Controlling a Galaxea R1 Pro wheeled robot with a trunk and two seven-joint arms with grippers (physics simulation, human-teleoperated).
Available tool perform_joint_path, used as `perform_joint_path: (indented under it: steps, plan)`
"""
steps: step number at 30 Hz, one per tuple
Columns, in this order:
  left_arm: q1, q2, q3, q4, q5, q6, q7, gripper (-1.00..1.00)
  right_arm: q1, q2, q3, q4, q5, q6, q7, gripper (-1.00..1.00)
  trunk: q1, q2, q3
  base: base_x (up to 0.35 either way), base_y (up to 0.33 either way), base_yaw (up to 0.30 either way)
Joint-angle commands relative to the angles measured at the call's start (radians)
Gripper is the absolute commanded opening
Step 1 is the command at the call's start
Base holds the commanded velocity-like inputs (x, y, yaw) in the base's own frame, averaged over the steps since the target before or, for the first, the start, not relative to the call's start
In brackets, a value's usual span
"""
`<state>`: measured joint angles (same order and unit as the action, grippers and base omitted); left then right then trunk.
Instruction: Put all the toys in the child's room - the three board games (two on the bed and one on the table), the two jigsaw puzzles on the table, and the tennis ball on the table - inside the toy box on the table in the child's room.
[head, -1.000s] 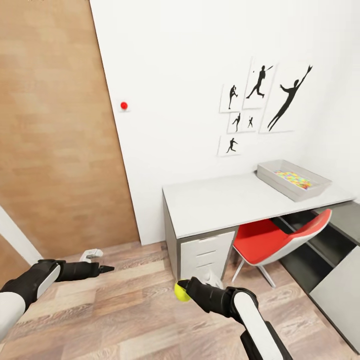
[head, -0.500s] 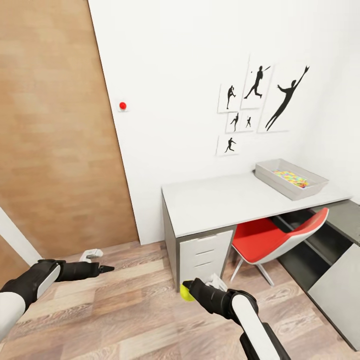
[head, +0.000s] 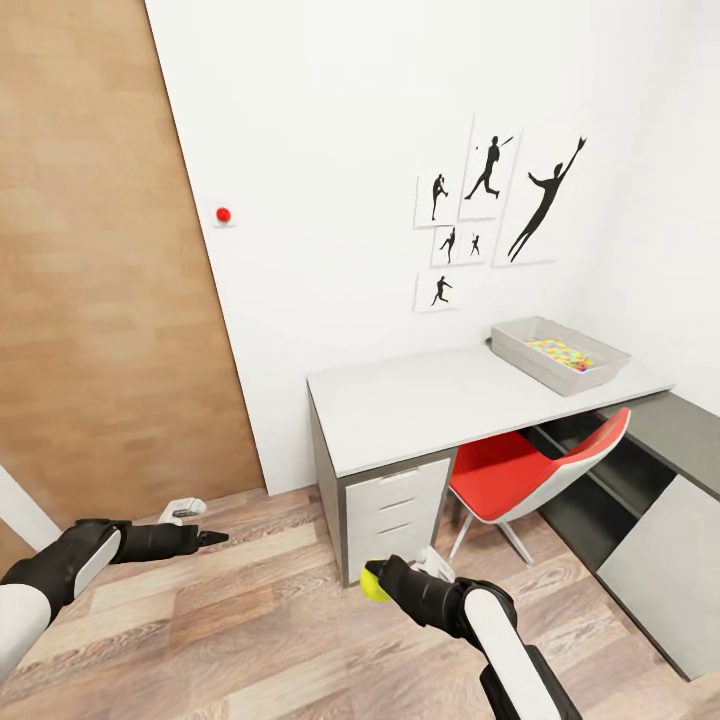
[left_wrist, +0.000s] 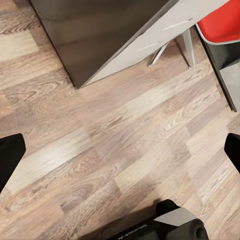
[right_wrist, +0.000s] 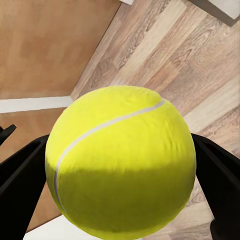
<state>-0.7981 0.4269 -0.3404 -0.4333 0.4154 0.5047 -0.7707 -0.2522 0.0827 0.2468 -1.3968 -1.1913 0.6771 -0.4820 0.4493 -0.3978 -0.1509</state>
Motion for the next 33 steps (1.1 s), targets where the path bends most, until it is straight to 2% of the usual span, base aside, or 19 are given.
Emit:
perform_joint_path:
  steps: [1,7,10,11,12,14,16,18,20,22,23,24,26,27,29,31,33]
  plan:
    - [-0.001,0.001,-0.005,-0.001,0.009,0.008,0.001,1.0,-0.001,0.0,0.0,-0.001,-0.01,0.0,-0.01,-1.0,0.001,-0.002,-0.002,0.0,0.0,0.0]
    - [-0.001,0.002,-0.003,-0.001,0.009,0.008,-0.002,1.0,-0.001,-0.001,-0.006,-0.006,-0.01,0.0,-0.01,-1.0,0.001,-0.002,-0.002,0.0,0.0,-0.013]
    - [-0.001,0.01,0.002,-0.003,0.011,0.007,-0.016,1.0,-0.001,-0.007,-0.009,-0.01,-0.01,0.003,-0.004,-1.0,0.001,-0.002,0.001,0.0,0.0,-0.143]
    - [-0.002,0.03,0.005,-0.013,0.015,0.008,-0.038,1.0,-0.001,-0.01,-0.01,-0.012,-0.01,0.006,-0.001,-1.0,0.001,-0.002,0.001,0.0,0.0,-0.19]
    - [-0.002,0.038,0.006,-0.019,0.016,0.009,-0.051,1.0,-0.001,-0.01,-0.01,-0.013,-0.01,0.007,0.0,-1.0,0.001,-0.002,0.002,0.0,0.0,-0.196]
    - [-0.009,0.061,0.008,-0.057,0.019,0.029,-0.123,1.0,-0.001,-0.012,-0.011,-0.023,-0.01,0.011,0.001,-1.0,0.001,-0.002,0.004,0.0,0.0,-0.168]
    - [-0.017,0.08,0.013,-0.109,0.018,0.11,-0.199,1.0,-0.001,-0.014,-0.01,-0.052,-0.01,0.024,0.001,-1.0,0.001,-0.002,0.005,0.0,0.0,-0.081]
    - [-0.048,0.097,0.025,-0.159,0.017,0.212,-0.228,1.0,-0.001,-0.014,-0.006,-0.105,-0.006,0.053,0.001,-1.0,0.001,-0.002,0.006,0.0,0.0,-0.033]
    - [-0.115,0.105,0.045,-0.192,0.017,0.275,-0.241,1.0,-0.001,-0.014,-0.008,-0.148,-0.003,0.081,0.0,-1.0,0.001,-0.002,0.006,0.0,0.0,-0.014]
    - [-0.167,0.107,0.057,-0.205,0.015,0.306,-0.245,1.0,-0.001,-0.014,-0.009,-0.166,-0.002,0.098,-0.003,-1.0,0.001,-0.002,0.006,0.0,0.0,-0.007]
    - [-0.212,0.104,0.064,-0.212,0.013,0.343,-0.243,1.0,-0.011,-0.013,-0.012,-0.176,-0.001,0.137,-0.011,-1.0,0.001,-0.002,0.006,0.0,0.0,-0.003]
    - [-0.236,0.1,0.067,-0.218,0.013,0.367,-0.233,1.0,-0.037,-0.01,-0.015,-0.18,0.002,0.18,-0.029,-1.0,0.001,-0.002,0.006,0.0,0.0,-0.002]
    - [-0.276,0.075,0.07,-0.24,0.012,0.4,-0.169,1.0,-0.183,-0.009,-0.027,-0.185,0.004,0.269,-0.159,-1.0,0.001,-0.002,0.006,0.0,0.0,0.0]
    - [-0.29,0.051,0.071,-0.251,0.012,0.409,-0.123,1.0,-0.27,-0.01,-0.042,-0.186,0.0,0.299,-0.253,-1.0,0.001,-0.002,0.006,0.0,0.0,0.0]
    - [-0.304,0.016,0.072,-0.259,0.012,0.415,-0.067,1.0,-0.377,-0.012,-0.081,-0.186,-0.02,0.331,-0.346,-1.0,0.001,-0.002,0.006,0.0,0.0,0.0]
    - [-0.312,-0.005,0.072,-0.262,0.012,0.417,-0.021,1.0,-0.471,-0.018,-0.132,-0.184,-0.065,0.351,-0.394,-1.0,0.001,-0.002,0.006,0.0,0.0,0.0]
    - [-0.315,-0.013,0.072,-0.264,0.013,0.418,0.011,1.0,-0.532,-0.047,-0.163,-0.178,-0.098,0.359,-0.418,-1.0,0.001,-0.002,0.006,0.0,0.0,0.0]
